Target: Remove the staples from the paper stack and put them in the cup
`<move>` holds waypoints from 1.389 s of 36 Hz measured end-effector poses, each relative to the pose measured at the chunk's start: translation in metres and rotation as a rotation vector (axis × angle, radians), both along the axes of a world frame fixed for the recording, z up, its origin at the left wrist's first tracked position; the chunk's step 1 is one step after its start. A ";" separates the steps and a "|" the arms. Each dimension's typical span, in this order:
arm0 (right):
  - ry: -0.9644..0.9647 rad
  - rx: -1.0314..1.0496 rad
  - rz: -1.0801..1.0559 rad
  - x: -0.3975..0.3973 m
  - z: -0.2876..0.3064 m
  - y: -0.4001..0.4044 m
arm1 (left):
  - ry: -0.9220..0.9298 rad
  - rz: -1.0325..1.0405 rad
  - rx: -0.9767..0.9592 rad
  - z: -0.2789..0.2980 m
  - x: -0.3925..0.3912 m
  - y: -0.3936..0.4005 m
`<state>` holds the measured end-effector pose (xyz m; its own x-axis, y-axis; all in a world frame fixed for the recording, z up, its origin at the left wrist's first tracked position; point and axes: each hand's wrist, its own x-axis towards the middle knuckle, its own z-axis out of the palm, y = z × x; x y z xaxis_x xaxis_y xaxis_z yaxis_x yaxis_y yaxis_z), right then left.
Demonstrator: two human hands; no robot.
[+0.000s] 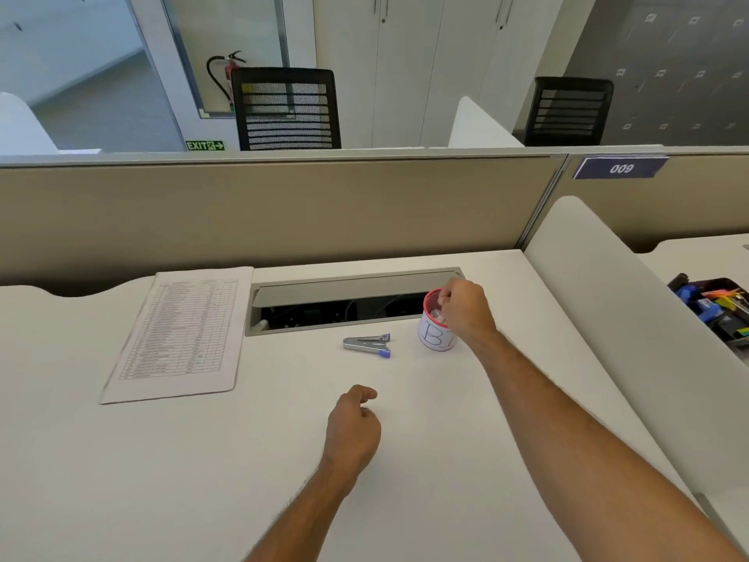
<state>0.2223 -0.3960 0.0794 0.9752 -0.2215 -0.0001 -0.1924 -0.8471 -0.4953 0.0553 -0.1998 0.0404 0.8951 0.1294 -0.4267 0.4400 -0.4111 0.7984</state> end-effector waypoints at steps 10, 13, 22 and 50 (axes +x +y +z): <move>0.162 -0.108 -0.023 0.021 -0.016 0.006 | 0.006 0.012 0.024 -0.020 0.009 0.007; 0.158 -0.091 -0.025 0.020 -0.016 0.006 | 0.013 0.012 0.010 -0.022 0.008 0.007; 0.081 -0.077 -0.042 0.005 0.004 0.006 | -0.005 0.007 0.001 -0.007 -0.002 0.004; 0.090 0.083 0.197 -0.143 0.019 0.054 | -0.172 0.014 0.100 0.057 -0.061 0.030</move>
<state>0.0795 -0.3421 0.0984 0.9949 -0.0219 -0.0989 -0.0733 -0.8297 -0.5533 -0.0057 -0.1695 0.0971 0.9517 0.1761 -0.2517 0.3064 -0.4875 0.8176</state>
